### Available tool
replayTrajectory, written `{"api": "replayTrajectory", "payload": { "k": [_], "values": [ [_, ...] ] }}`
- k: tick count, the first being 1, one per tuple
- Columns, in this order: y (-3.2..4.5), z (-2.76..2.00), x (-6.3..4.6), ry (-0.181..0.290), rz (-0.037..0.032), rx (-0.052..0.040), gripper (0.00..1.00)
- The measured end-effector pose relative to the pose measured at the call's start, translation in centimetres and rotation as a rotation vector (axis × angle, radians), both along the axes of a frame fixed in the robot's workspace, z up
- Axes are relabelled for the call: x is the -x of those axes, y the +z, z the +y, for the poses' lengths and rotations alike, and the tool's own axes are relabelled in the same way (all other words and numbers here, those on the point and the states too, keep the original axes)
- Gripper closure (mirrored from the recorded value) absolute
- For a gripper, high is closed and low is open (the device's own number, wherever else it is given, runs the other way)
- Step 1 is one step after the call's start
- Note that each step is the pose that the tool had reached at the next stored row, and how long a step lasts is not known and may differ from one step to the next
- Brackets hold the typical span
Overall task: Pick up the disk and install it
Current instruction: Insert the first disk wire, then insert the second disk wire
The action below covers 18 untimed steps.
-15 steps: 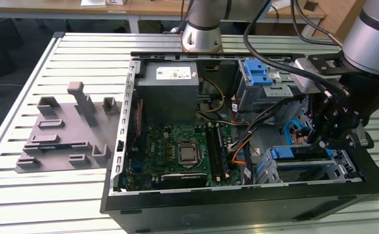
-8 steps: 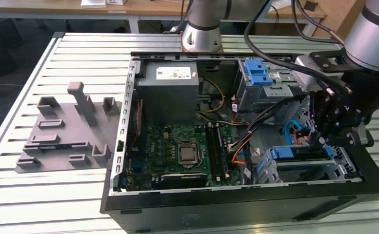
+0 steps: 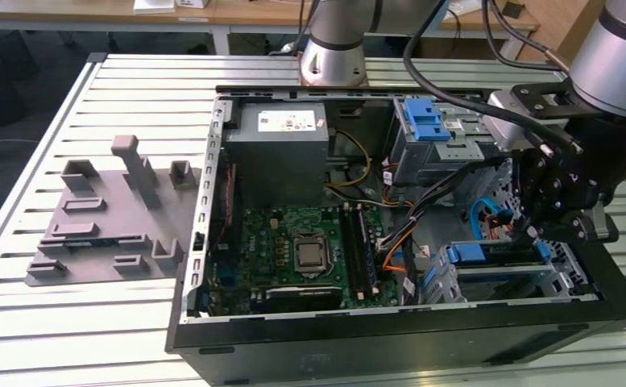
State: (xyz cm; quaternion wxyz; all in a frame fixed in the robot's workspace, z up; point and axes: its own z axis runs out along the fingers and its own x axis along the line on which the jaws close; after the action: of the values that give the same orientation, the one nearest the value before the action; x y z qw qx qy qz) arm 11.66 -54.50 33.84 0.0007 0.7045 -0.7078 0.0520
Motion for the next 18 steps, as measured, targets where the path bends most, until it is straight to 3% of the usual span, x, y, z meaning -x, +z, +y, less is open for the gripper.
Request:
{"api": "replayTrajectory", "payload": {
  "k": [9,18],
  "values": [
    [0.28,0.0,0.0,0.0,0.0,0.0001,0.89],
    [1.39,0.0,0.0,0.0,0.0026,-0.0003,0.89]
  ]
}}
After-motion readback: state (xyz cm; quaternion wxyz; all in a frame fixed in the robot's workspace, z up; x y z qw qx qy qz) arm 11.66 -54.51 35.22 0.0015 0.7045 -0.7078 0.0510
